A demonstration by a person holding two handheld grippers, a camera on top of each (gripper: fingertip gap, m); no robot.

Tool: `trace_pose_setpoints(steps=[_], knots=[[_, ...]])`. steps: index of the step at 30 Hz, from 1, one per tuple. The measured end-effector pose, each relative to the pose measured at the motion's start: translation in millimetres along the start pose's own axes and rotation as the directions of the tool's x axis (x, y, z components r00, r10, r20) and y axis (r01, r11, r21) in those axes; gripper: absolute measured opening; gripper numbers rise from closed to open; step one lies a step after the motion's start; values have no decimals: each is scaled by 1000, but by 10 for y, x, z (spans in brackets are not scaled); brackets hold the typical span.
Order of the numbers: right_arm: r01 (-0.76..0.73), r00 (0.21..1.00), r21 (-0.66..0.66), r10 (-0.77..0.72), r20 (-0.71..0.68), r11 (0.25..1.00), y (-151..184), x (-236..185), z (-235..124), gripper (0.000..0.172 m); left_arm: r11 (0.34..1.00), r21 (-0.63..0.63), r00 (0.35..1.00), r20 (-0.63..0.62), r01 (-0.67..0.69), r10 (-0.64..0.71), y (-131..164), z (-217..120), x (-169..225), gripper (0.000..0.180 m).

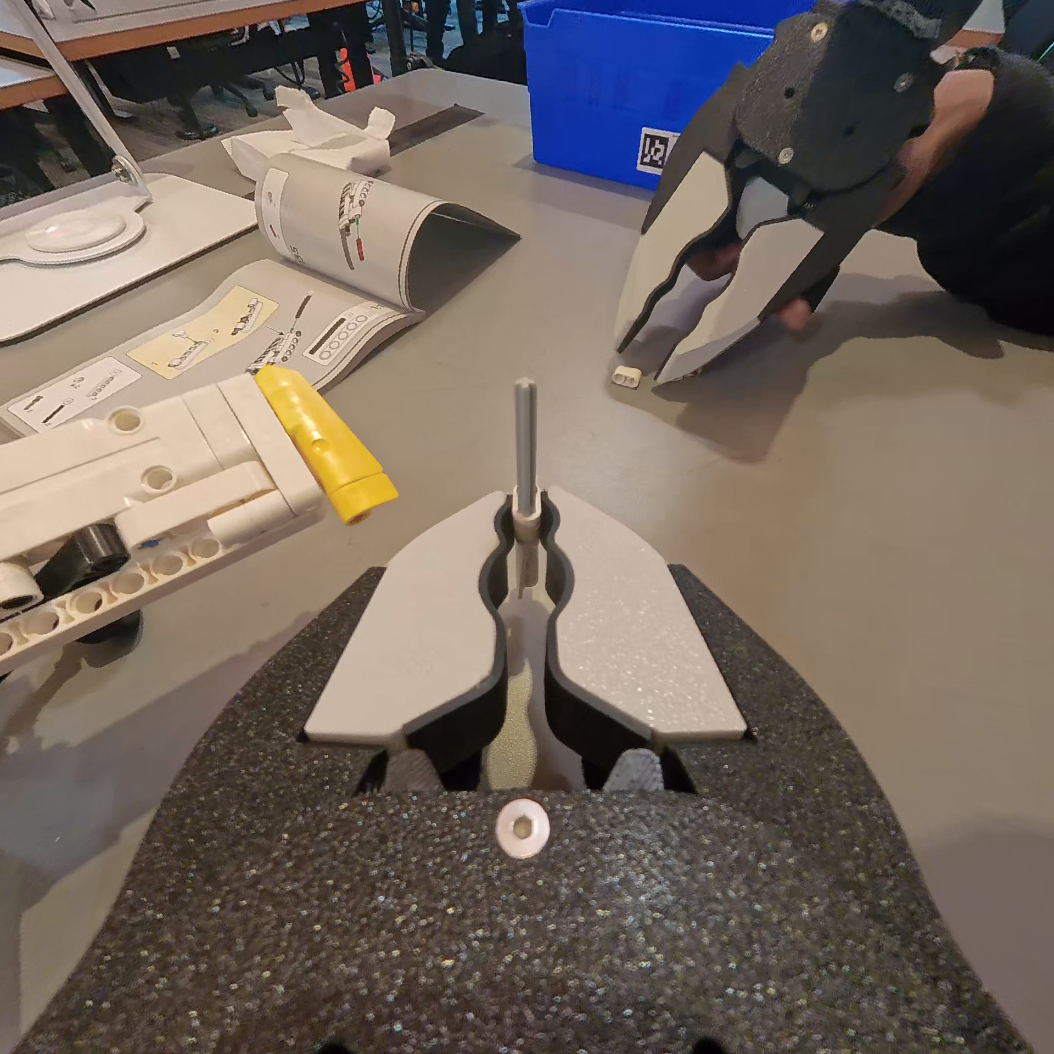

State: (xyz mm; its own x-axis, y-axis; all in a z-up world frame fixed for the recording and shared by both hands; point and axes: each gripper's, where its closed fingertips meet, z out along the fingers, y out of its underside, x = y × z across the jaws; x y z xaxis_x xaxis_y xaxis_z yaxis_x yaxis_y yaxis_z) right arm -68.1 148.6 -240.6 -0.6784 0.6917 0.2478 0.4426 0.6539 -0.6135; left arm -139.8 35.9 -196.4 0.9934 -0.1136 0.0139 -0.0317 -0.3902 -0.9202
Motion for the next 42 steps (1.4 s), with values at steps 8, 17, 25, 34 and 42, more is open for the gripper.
trace_pose_setpoints(steps=[8, 17, 25, 34, 42], knots=[[-13, 1000, -8, 13, 15, 1000, 14, 6, 35, 25, 1000, 2, 1000, -16, 16, -16, -2, -2, 3, 8], [-25, 997, 13, 24, 67, 1000, 3, 17, 78, 19, 1000, -4, 999, -31, 16, -16, 6, 1, 25, 8], [11, 999, 41, -13, 53, 999, -114, 12, 36, 15, 1000, -6, 999, -37, 19, -19, 9, 1, 29, 8], [129, 992, 53, -130, -2, 990, -381, -42, -85, 23, 1000, -9, 999, -37, 13, -13, 13, 3, 35, 8], [92, 996, 30, -92, -6, 995, -291, -29, -34, 23, 1000, -17, 999, -39, 5, -5, 23, 9, 46, 8]])
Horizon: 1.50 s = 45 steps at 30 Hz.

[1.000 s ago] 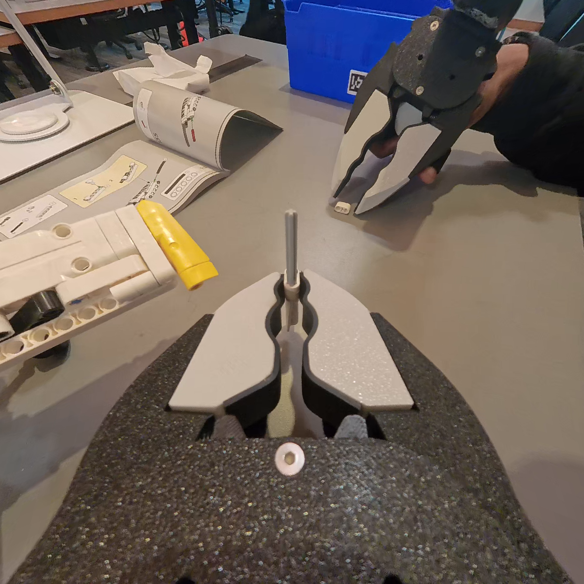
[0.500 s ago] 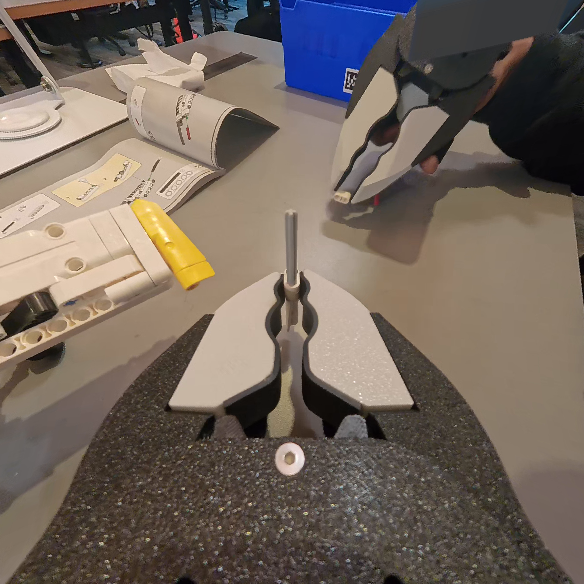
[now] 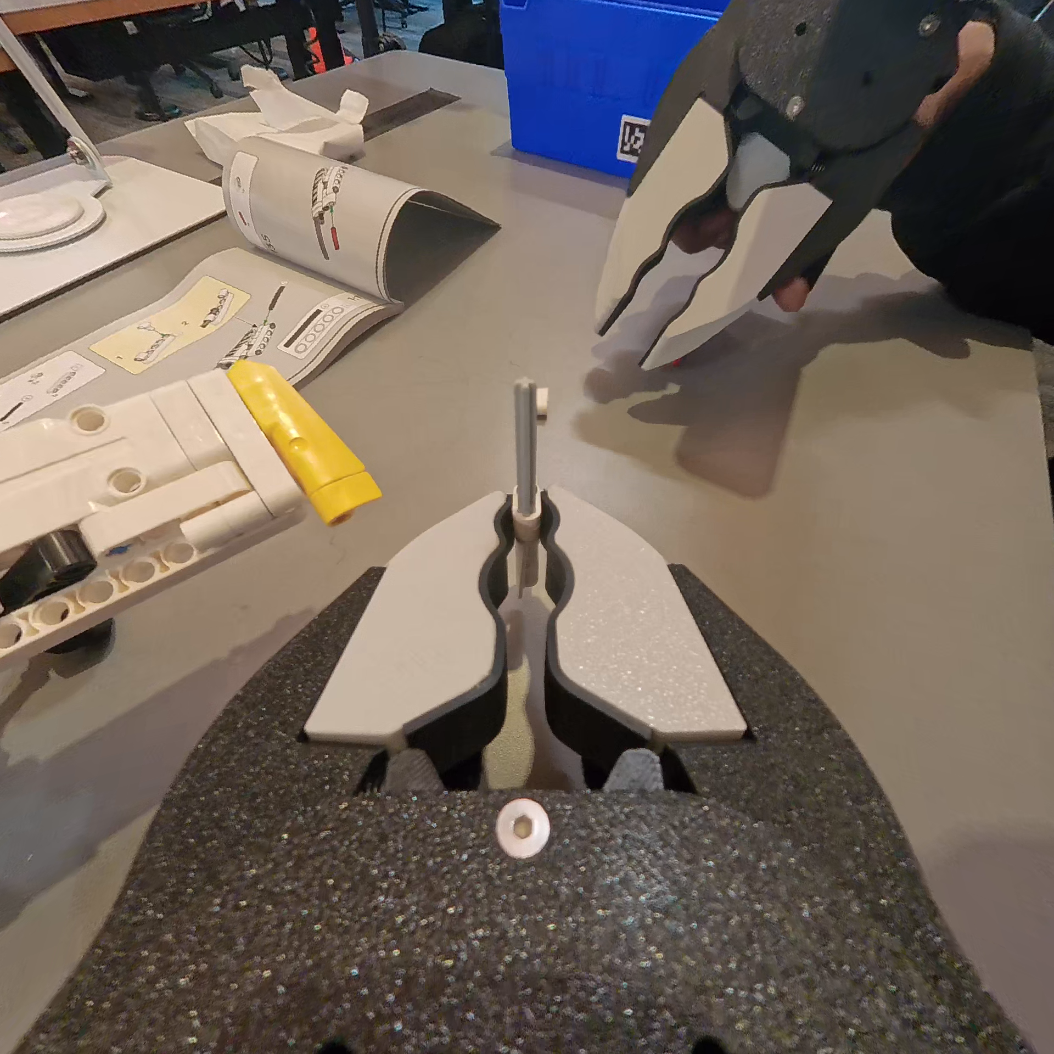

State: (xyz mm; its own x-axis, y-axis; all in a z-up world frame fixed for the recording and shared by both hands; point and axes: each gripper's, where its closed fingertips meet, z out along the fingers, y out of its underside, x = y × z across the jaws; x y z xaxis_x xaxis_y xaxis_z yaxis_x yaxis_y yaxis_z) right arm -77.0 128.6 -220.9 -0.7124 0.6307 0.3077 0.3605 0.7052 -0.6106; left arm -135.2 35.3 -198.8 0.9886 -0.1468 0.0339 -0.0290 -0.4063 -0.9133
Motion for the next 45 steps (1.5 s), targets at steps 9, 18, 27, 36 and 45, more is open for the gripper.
trace_pose_setpoints(steps=[9, 18, 27, 36, 45], knots=[[-3, 999, -5, 3, 48, 1000, -50, 159, 246, 23, 1000, 0, 1000, 0, -1, 1, 0, -1, 1, 8], [-123, 983, -49, 128, 132, 991, -97, 240, 473, 8, 1000, 8, 1000, -5, 18, -18, -4, -15, -13, 8], [23, 993, 30, -26, 118, 999, -145, -46, 191, 24, 1000, -6, 1000, -11, 11, -11, 10, -1, 1, 8], [-28, 993, 53, 22, 115, 998, -36, -154, -31, 24, 1000, -3, 1000, -12, 22, -22, 6, -5, -9, 8], [66, 983, 52, -74, 167, 996, 83, -294, -26, 24, 1000, -23, 1000, -25, -2, 2, 28, 13, 30, 8]])
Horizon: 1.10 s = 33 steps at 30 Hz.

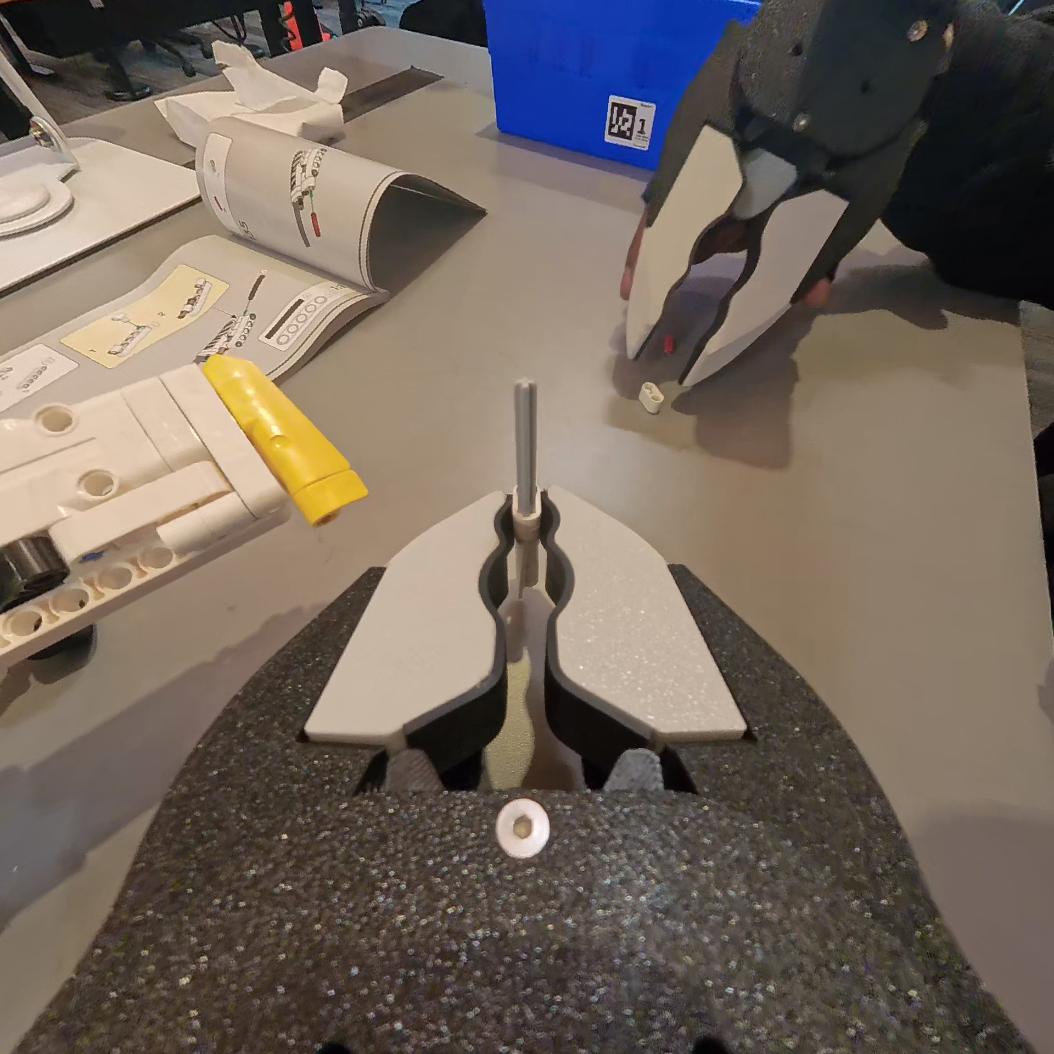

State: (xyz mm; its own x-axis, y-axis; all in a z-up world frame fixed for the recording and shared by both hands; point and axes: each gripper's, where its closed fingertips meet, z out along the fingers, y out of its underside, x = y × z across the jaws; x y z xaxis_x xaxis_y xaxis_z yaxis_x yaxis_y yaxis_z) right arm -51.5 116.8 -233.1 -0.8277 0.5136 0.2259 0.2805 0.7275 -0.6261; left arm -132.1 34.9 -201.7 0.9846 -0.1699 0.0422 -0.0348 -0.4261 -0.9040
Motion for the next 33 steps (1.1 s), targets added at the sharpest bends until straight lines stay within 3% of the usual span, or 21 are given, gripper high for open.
trace_pose_setpoints(steps=[12, 14, 19, 22, 26, 33], knots=[[181, 971, -61, -169, 167, 981, 39, -4, 145, 18, 998, -55, 997, -62, -43, 40, 69, 41, 107, 8], [179, 969, -76, -162, 187, 981, 43, -21, 153, 8, 996, -75, 997, -69, -51, 46, 95, 53, 122, 8], [138, 985, -98, -126, 122, 986, 25, 43, 177, 8, 992, -110, 995, -84, -68, 58, 139, 79, 151, 8], [26, 999, 3, -26, 34, 1000, -200, 157, 201, 7, 992, -117, 994, -100, -56, 45, 135, 103, 160, 8], [-138, 990, 223, 132, 41, 965, -670, 238, 216, 7, 995, -100, 983, -182, 1, -20, 64, 164, 246, 8], [-185, 980, 275, 154, 129, 943, -876, 149, 257, 7, 993, -114, 971, -237, 1, -28, 47, 230, 356, 8]])
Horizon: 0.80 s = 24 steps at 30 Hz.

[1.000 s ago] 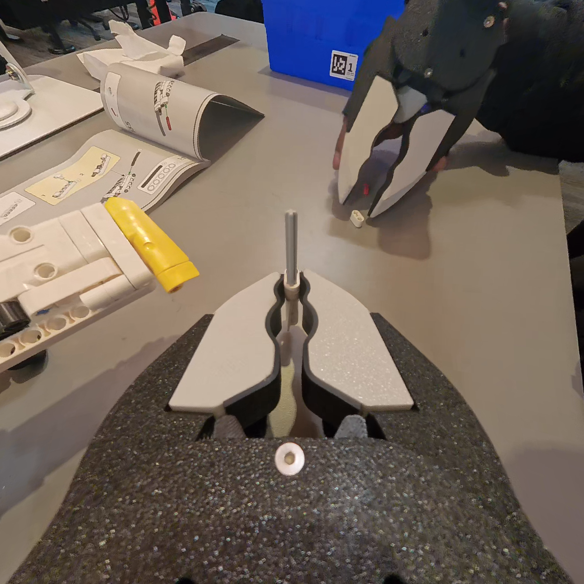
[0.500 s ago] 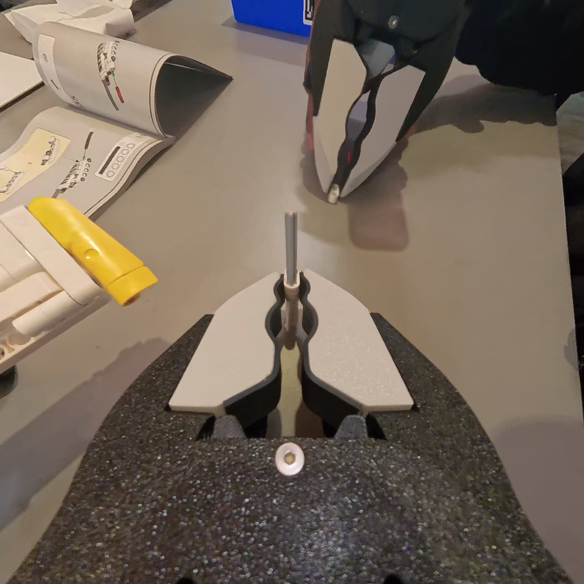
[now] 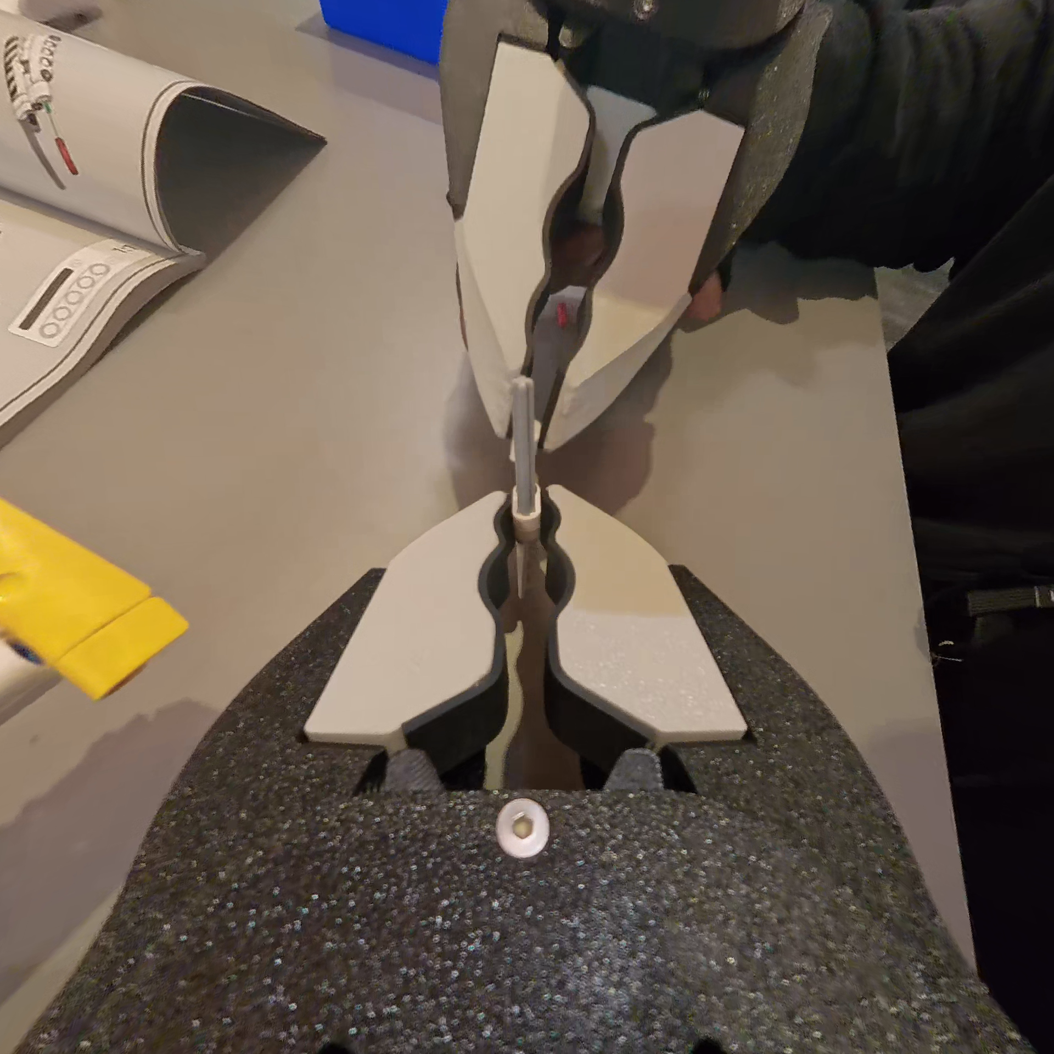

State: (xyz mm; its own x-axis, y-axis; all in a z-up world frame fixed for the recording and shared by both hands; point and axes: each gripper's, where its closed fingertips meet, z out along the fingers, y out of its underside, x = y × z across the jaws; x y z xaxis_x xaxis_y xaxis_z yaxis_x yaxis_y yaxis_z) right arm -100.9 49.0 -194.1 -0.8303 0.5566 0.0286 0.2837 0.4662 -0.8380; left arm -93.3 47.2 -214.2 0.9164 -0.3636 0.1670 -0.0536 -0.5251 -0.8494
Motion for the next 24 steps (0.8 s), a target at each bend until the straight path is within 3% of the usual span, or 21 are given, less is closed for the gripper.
trace_pose_setpoints(steps=[24], knots=[[99, 983, -248, -56, 175, 964, 83, -98, 56, 7, 995, -64, 997, -10, -71, 70, 47, 45, 52, 8]])
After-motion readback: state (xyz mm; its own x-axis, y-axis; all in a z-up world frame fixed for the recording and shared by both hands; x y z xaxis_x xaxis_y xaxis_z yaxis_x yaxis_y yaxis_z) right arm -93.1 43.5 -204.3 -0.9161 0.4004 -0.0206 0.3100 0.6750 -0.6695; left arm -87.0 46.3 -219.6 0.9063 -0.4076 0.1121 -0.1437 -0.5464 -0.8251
